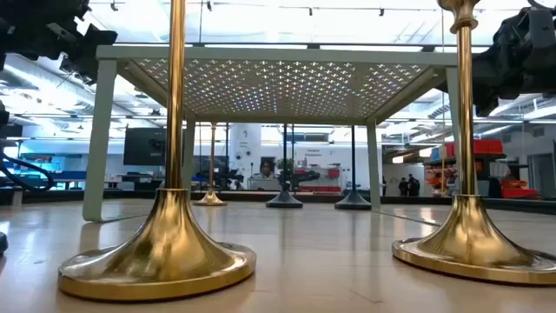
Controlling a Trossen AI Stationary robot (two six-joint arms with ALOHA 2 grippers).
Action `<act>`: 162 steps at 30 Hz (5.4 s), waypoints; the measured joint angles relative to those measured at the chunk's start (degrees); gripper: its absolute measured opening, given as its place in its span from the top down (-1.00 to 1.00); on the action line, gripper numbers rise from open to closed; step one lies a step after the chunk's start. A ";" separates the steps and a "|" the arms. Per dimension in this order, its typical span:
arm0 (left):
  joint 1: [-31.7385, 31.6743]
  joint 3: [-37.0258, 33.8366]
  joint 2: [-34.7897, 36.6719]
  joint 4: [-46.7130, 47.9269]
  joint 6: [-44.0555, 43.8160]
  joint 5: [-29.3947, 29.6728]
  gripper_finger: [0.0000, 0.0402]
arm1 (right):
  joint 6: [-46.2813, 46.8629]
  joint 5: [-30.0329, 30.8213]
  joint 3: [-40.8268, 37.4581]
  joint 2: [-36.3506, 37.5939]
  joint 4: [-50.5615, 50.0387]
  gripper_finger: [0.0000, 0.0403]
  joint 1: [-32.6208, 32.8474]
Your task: Pick & Place candle stick holders
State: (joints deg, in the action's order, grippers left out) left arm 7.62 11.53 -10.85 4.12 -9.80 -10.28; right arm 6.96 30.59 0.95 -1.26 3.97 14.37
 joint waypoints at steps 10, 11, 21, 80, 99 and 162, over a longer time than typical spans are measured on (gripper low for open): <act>0.00 0.00 -0.02 0.00 0.00 0.00 -0.05 | 0.00 0.00 0.00 0.00 0.00 0.19 -0.01; 0.00 0.00 0.00 0.00 0.02 0.00 -0.05 | 0.01 0.00 -0.01 0.00 0.01 0.19 0.00; 0.02 -0.02 0.00 0.00 -0.02 0.00 -0.05 | 0.02 0.00 -0.01 -0.01 0.01 0.19 -0.01; -16.24 -0.04 -16.81 -13.61 11.50 33.88 -0.05 | -14.59 23.96 -0.04 0.02 16.58 0.19 -0.04; -40.84 -0.04 -40.11 -36.89 12.46 3.77 -0.05 | -22.57 22.39 -0.02 0.02 20.50 0.19 -0.02; -44.89 3.93 -69.02 -59.37 7.52 -4.37 0.05 | -26.78 22.45 -0.02 0.01 20.35 0.19 -0.03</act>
State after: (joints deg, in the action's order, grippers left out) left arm -37.28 15.46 -79.88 -55.25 -2.28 -14.66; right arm -19.82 53.04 0.93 -1.25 24.32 14.34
